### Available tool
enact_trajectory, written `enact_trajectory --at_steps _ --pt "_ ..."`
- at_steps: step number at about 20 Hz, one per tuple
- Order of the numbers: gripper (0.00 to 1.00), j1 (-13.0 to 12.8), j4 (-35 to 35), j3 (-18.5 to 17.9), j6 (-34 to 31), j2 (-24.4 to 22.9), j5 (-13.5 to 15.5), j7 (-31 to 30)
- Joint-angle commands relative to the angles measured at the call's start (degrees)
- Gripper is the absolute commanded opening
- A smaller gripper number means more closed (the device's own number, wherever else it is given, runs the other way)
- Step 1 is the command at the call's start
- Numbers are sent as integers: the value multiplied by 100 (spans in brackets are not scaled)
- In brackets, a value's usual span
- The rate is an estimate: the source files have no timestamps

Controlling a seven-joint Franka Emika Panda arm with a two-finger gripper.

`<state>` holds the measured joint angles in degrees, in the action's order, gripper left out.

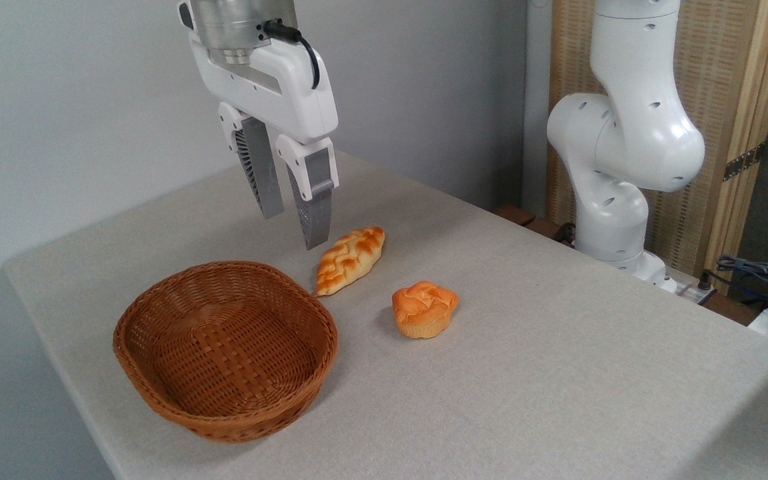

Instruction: Put bread into the basket

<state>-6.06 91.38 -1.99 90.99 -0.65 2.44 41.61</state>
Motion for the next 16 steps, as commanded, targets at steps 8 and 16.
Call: enact_trajectory --at_steps 8,16 --pt "100 -18 889 -38 155 -567 55 119" --pt "100 -106 3034 -38 1324 -1561 -7 891"
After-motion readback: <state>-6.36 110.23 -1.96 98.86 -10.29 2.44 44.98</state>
